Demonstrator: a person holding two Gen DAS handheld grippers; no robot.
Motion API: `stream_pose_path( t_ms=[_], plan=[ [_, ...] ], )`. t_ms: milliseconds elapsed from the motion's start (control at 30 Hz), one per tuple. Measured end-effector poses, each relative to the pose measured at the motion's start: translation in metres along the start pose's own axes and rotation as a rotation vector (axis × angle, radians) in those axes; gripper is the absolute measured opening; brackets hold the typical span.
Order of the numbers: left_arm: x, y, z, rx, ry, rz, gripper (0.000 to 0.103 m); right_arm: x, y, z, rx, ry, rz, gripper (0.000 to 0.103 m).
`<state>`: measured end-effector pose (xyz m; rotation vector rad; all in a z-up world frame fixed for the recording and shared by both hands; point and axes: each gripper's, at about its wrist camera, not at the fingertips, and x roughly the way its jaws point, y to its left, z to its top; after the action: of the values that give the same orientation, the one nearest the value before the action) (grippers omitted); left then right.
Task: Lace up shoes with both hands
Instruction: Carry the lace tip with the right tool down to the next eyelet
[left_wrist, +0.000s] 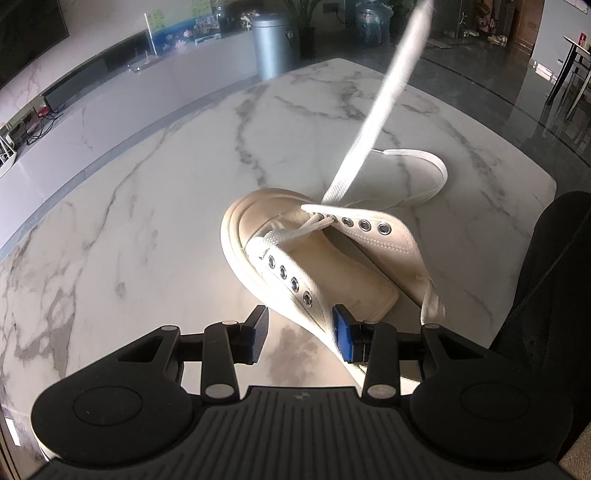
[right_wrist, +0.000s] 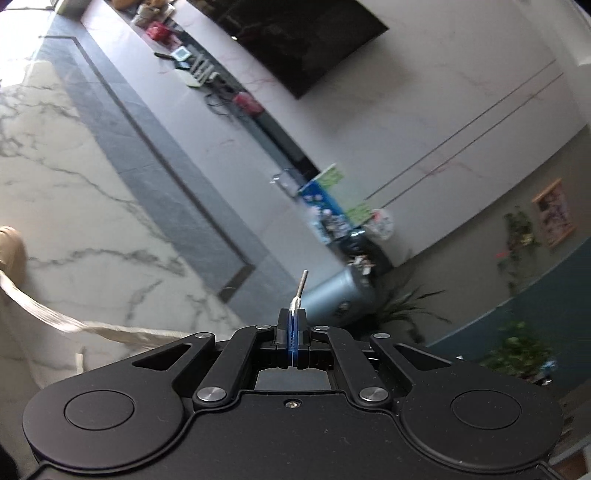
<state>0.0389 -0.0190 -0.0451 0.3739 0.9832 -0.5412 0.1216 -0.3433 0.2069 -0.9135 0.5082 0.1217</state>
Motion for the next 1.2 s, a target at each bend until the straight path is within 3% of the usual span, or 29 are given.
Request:
stream_pose_path(
  t_ms=[133, 233, 433, 733, 800, 1200],
  plan=[
    [0.0, 0.001, -0.001, -0.005, 0.001, -0.002, 0.037, 0.0, -0.007, 0.001, 0.012, -0.011, -0.036, 0.0],
    [-0.001, 0.002, -0.001, -0.008, -0.003, -0.004, 0.037, 0.0, -0.007, 0.002, 0.031, -0.026, -0.014, 0.0],
    [-0.013, 0.004, 0.004, -0.025, -0.066, -0.042, 0.037, -0.003, 0.009, 0.008, 0.049, -0.098, 0.119, 0.0],
    [-0.018, 0.014, 0.012, -0.026, -0.093, -0.102, 0.037, 0.008, 0.082, 0.025, -0.037, -0.206, 0.448, 0.0],
    [-0.019, 0.017, 0.012, -0.012, -0.094, -0.113, 0.029, 0.011, 0.108, 0.029, -0.072, -0.229, 0.543, 0.0],
    [-0.018, 0.037, 0.009, 0.011, -0.101, -0.153, 0.027, 0.024, 0.223, 0.03, -0.138, -0.245, 0.935, 0.0]
  ],
)
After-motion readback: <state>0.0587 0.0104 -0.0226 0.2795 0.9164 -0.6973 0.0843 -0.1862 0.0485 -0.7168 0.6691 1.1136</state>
